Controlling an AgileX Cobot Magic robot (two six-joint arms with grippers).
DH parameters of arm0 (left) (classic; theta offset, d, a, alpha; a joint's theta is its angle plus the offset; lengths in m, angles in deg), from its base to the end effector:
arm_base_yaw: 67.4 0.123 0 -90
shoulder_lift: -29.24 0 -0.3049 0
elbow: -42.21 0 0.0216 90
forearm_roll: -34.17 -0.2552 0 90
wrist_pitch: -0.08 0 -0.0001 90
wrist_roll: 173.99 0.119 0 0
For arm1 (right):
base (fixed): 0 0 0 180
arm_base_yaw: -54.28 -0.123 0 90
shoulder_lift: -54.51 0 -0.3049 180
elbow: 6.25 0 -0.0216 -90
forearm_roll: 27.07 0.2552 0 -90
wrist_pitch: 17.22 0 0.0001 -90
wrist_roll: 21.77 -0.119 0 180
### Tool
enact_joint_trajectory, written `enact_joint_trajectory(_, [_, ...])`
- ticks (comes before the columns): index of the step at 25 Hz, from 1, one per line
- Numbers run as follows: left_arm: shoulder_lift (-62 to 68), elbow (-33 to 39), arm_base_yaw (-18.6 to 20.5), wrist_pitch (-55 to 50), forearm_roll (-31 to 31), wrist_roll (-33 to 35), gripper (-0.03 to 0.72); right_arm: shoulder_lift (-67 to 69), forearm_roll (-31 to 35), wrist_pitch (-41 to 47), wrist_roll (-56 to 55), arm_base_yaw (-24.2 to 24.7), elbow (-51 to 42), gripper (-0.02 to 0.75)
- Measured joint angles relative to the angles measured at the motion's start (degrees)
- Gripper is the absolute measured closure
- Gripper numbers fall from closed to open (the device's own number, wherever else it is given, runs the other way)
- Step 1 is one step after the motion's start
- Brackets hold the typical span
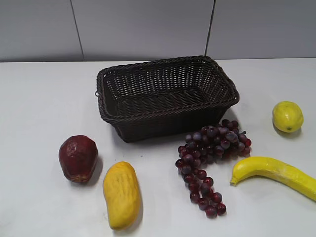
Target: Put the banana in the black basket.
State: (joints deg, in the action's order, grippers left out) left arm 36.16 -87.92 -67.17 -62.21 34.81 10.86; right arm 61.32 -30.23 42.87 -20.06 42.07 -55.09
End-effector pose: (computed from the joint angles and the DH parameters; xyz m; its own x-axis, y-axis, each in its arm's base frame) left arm 0.0030 -0.0012 0.2597 -0.4841 0.0774 -0.8716 0.0432 0.9970 0.0646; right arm 0.0040 -0.0050 0.2693 -0.4135 -0.1481 -0.8984 -0.1932 0.9785 -0.0724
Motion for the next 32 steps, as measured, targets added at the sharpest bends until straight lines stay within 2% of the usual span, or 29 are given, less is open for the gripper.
enact_joint_trajectory(7, [0.0, 0.0, 0.0, 0.0, 0.0, 0.0, 0.113, 3.7, 0.0, 0.0, -0.1, 0.0, 0.0, 0.153])
enact_joint_trajectory(18, [0.0, 0.0, 0.0, 0.0, 0.0, 0.0, 0.113, 34.2, 0.0, -1.5, 0.9, 0.0, 1.0, 0.153])
enact_joint_trajectory(25, [0.0, 0.0, 0.0, 0.0, 0.0, 0.0, 0.113, 51.9, 0.6, -4.9, 7.9, 0.0, 3.0, 0.153])
enact_joint_trajectory(32, [0.0, 0.0, 0.0, 0.0, 0.0, 0.0, 0.113, 69.3, 2.4, -12.0, 14.6, 0.0, 8.5, 0.153])
